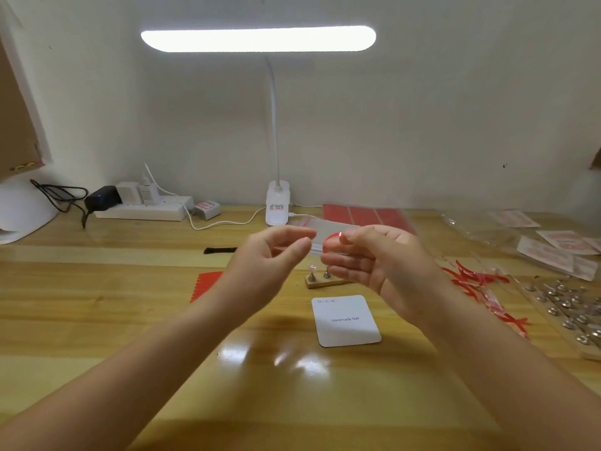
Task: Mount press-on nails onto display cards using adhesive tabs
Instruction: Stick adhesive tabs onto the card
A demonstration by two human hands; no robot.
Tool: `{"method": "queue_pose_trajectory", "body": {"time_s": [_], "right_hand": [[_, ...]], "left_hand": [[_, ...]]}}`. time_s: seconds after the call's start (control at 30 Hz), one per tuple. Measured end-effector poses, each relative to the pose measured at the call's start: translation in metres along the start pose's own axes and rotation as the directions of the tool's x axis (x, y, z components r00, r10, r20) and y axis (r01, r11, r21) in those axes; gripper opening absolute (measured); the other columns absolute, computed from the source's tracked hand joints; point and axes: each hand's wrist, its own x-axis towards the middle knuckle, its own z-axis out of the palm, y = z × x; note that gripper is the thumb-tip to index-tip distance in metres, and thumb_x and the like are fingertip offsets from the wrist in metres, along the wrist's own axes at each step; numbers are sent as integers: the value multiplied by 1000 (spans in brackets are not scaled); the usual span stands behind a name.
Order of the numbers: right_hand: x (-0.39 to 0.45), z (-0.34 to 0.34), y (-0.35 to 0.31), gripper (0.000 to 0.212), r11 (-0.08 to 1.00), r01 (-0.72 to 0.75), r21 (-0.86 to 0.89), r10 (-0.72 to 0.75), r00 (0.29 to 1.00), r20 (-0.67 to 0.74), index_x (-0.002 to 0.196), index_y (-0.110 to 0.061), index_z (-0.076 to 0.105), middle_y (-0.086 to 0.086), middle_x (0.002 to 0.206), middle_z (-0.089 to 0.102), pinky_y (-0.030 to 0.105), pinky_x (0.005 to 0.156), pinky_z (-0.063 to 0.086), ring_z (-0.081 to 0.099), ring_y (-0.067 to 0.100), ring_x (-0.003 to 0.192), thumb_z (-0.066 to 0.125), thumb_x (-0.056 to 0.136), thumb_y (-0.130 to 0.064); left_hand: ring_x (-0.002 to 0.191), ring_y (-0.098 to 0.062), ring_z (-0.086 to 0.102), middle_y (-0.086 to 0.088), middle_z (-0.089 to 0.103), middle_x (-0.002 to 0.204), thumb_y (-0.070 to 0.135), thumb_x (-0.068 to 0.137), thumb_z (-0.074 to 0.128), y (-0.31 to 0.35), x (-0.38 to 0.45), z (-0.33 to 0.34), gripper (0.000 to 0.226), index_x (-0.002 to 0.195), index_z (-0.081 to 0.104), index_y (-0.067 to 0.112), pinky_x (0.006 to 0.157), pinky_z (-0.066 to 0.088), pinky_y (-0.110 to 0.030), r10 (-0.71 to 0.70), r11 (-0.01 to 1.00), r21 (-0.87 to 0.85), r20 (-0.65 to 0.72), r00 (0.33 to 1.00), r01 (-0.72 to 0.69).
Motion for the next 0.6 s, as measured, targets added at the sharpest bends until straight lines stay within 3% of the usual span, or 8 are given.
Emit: {"method": "queue_pose_trajectory", "body": {"time_s": [0.13, 0.3, 0.47, 0.53, 0.6], "right_hand": [[-4, 1, 3, 9, 958, 70, -279, -52, 996, 72, 83, -4, 69, 16, 86, 74, 25, 63, 57, 73, 23, 75, 66, 89, -11], [-7, 2, 4, 12, 772, 209, -600, -184, 977, 103, 86, -13, 71, 1, 73, 73, 34, 75, 60, 72, 13, 74, 69, 89, -24], [-8, 4, 4, 12, 697, 267, -665, -236, 962, 140, 88, -16, 71, 1, 75, 73, 41, 80, 58, 71, 10, 75, 67, 90, -28], [-7, 4, 4, 13, 709, 262, -654, -228, 964, 139, 89, -14, 71, 2, 74, 73, 35, 76, 59, 71, 10, 74, 68, 89, -26], [-7, 3, 5, 14, 746, 246, -619, -209, 969, 134, 91, -12, 72, 5, 75, 73, 24, 67, 58, 71, 11, 72, 68, 89, -25]], "left_hand": [[100, -5, 62, 13, 70, 102, 42, 87, 58, 5, -4, 0, 24, 105, 70, 32, 87, 50, -26, 115, 990, 80, 61, 991, -120], [101, 4, 56, 18, 67, 100, 39, 85, 65, 5, -3, 0, 10, 93, 68, 34, 81, 39, -17, 162, 946, 278, 45, 986, -168], [98, 0, 57, 14, 69, 96, 41, 82, 67, 3, -2, -1, 12, 88, 69, 30, 72, 35, -12, 118, 952, 284, 17, 993, -118], [96, -1, 57, 13, 68, 94, 41, 82, 66, 4, -2, -1, 15, 86, 69, 28, 70, 34, -10, 124, 949, 292, 10, 992, -121], [98, -5, 55, 13, 67, 93, 40, 83, 66, 3, -3, 0, 14, 86, 69, 26, 76, 37, -17, 153, 935, 323, -5, 988, -143]]}}
